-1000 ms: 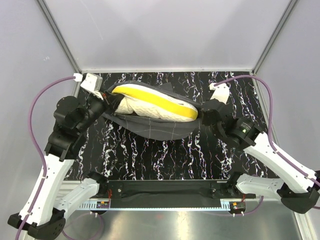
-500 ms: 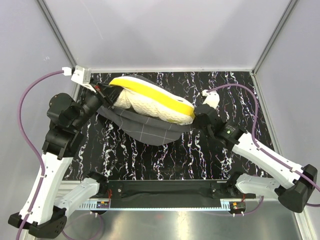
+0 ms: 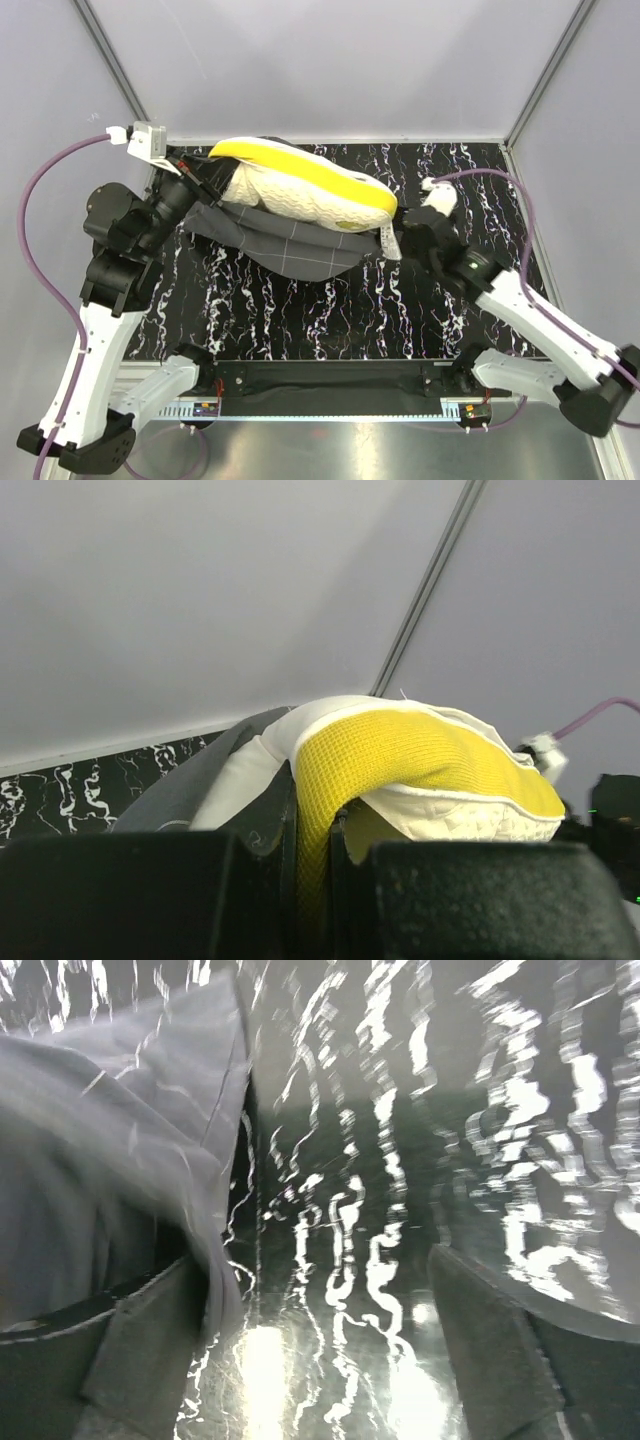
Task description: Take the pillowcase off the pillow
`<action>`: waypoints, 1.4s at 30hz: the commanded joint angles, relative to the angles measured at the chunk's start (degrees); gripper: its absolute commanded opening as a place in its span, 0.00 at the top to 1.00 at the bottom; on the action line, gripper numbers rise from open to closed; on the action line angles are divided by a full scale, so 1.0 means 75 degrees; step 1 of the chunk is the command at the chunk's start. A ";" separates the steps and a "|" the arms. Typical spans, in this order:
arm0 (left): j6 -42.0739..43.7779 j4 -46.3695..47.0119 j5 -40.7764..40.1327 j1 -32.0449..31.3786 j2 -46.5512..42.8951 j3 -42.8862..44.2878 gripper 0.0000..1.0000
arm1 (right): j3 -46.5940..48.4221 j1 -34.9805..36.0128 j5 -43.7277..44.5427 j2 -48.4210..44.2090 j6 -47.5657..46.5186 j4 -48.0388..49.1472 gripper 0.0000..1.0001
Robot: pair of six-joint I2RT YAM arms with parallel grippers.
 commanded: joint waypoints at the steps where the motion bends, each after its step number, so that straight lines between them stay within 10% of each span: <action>1: 0.0174 0.1489 -0.0332 0.0085 -0.0201 0.0494 1.00 | 0.0917 -0.0050 0.1181 -0.1128 -0.0420 -0.1262 0.02; 10: 0.0572 0.0565 0.0956 0.0155 0.0525 0.1172 1.00 | 0.2206 -0.0050 -0.1949 -0.2842 -0.3595 -0.0304 0.00; 19: 0.1241 -0.0608 0.2561 0.0190 0.1076 0.2158 1.00 | 0.5030 -0.0039 -0.4382 -0.0171 -0.5388 -0.0399 0.00; 29: 0.0971 -0.0128 0.3536 0.0237 0.1416 0.2275 1.00 | 0.6988 -0.0050 -0.6480 0.1728 -0.5555 -0.0948 0.00; 42: 0.0760 0.0013 0.3828 0.0237 0.1709 0.2533 1.00 | 0.6099 -0.0039 -0.6892 0.2010 -0.5448 -0.0433 0.00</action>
